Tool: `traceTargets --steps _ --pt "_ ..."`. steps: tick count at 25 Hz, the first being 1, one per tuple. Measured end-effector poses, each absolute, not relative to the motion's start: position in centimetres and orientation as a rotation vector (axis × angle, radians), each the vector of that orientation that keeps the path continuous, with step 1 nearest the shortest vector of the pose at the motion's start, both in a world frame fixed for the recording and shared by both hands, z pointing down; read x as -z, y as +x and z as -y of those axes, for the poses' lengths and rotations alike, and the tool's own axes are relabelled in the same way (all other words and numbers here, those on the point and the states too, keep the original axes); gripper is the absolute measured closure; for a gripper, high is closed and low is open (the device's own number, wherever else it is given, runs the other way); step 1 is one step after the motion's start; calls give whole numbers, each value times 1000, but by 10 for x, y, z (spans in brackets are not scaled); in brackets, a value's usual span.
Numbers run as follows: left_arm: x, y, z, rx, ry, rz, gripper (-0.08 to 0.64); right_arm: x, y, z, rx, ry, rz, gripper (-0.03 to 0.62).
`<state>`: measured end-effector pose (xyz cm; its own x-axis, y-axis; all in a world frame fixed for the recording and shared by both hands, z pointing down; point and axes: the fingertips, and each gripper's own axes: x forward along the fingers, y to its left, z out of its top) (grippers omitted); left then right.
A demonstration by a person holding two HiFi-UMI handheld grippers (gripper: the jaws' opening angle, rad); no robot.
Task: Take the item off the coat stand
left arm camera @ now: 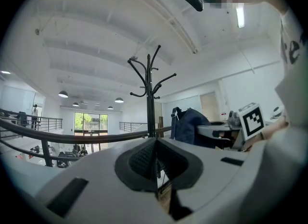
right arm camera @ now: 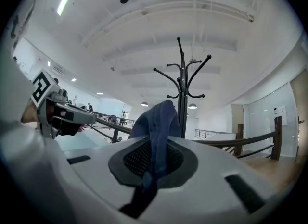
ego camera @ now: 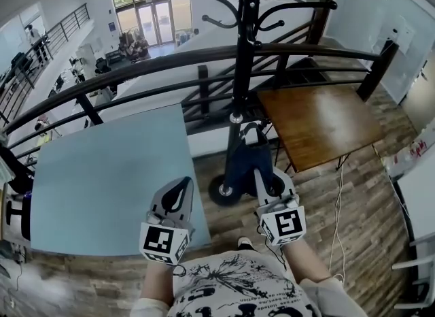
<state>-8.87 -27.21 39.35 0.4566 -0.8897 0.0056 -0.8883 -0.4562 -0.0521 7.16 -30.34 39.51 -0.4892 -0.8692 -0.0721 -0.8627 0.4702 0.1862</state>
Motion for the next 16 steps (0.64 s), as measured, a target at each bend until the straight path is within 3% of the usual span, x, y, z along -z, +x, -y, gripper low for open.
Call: traceTargets --steps 16 --pt "-396 -109 280 31 -2619 -1646 555 -386 59 308 267 1576 2700 589"
